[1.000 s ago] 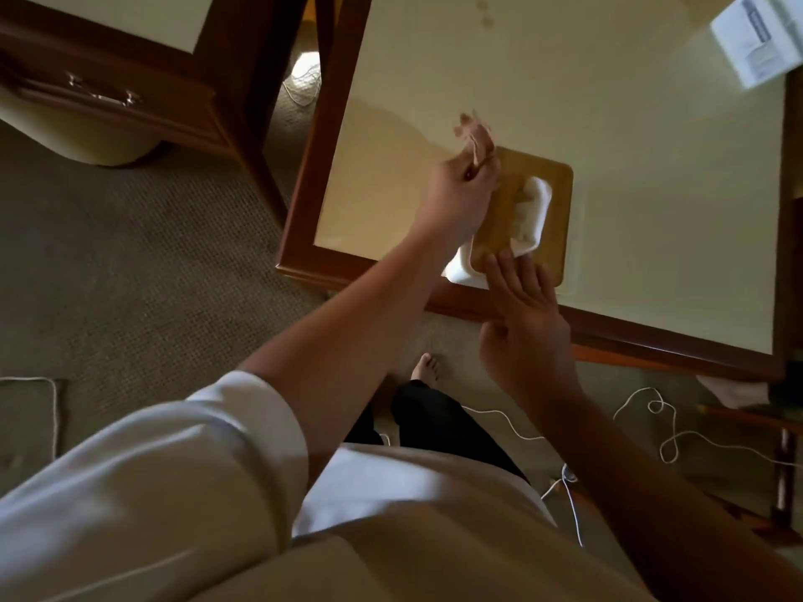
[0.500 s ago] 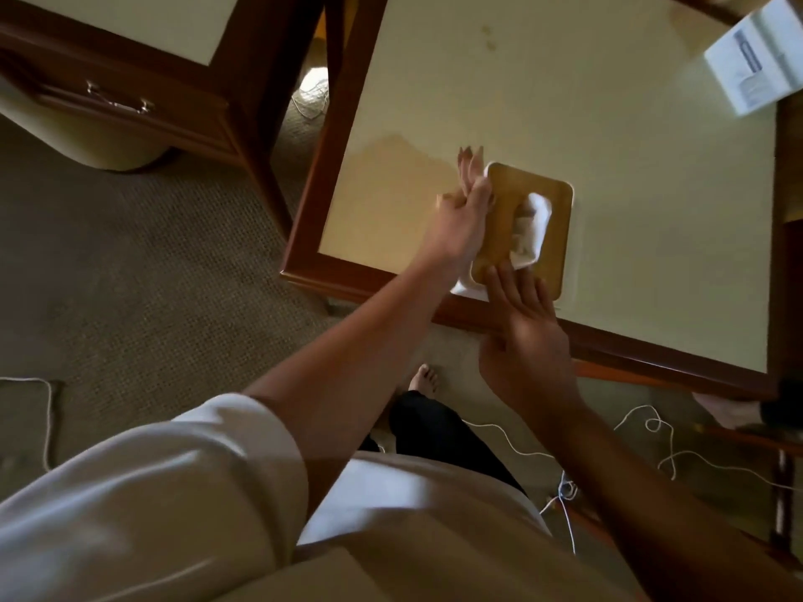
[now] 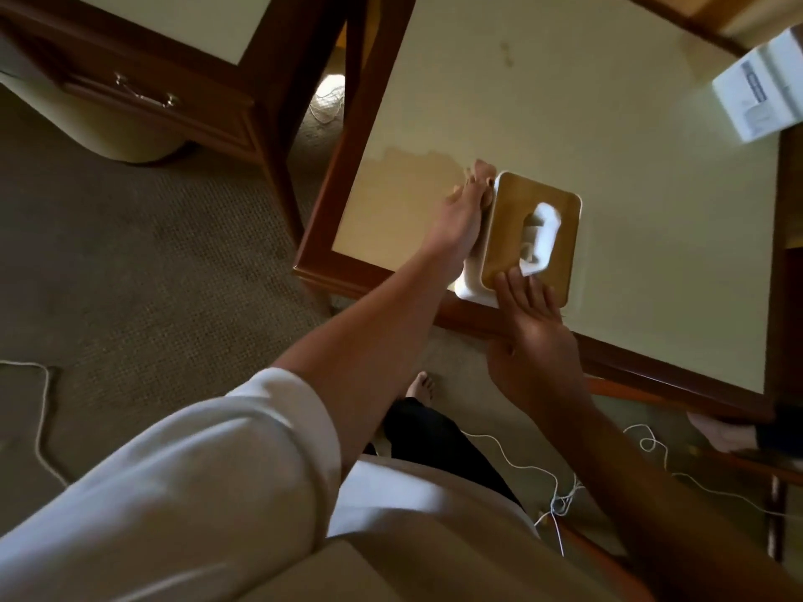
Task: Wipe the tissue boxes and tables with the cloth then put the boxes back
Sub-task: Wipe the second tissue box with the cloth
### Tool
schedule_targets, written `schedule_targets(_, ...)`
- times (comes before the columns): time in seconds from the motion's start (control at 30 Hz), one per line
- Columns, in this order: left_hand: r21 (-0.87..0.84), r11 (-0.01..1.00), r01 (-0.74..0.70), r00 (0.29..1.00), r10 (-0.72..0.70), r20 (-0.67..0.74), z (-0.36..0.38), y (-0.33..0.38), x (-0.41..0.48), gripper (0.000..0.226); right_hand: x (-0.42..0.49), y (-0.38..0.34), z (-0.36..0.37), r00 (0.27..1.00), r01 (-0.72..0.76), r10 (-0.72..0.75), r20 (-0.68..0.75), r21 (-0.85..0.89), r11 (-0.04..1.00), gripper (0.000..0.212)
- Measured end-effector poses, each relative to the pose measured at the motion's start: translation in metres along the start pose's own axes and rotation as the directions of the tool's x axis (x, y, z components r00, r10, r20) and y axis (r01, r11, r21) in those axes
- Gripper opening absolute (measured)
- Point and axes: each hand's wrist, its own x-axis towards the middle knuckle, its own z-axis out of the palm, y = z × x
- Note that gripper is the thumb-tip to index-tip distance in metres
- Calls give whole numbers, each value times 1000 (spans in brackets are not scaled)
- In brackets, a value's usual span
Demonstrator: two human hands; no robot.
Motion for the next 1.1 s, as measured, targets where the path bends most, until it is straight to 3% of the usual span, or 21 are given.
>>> schedule_targets(0.1,22,999,-30,1000,31,-6,2,-25,-44,81,0,-2,-1,1000,-18,18,13,-6,1000,80)
schedule_targets(0.2,-49,997,57,998,-58,-12,-17,-67,-97,61,-1,-6,-2,1000,-19,19,5,-68,998,85)
schedule_targets(0.33,-330,935,133,988,-151,-28,-41,-73,-120,44,6,-20,-1,990,-78,67,-125,-90,993,54)
schedule_targets(0.43,-361,928,91,986,-134,-96,-46,-59,-110,43,18,-26,-5,973,-99,70,-219,-125,987,35)
schedule_targets(0.53,-355,933,59,982,-119,-149,-51,-52,-105,38,27,-28,-11,976,-83,33,-215,-225,971,39)
schedule_targets(0.7,-376,925,57,988,-107,-115,-48,-42,-105,34,33,-32,-11,976,-107,31,-215,-353,930,39)
schedule_targets(0.83,-367,930,40,986,-97,-138,-54,-40,-101,37,26,-29,-13,976,-75,11,-216,-291,954,32)
schedule_targets(0.97,-387,922,20,974,-106,-201,-60,-34,-98,35,9,-13,-11,980,4,-48,-195,-219,976,48)
schedule_targets(1.1,-390,921,15,976,-97,-194,-60,-30,-100,50,-10,5,-11,984,28,-50,-172,-128,991,50)
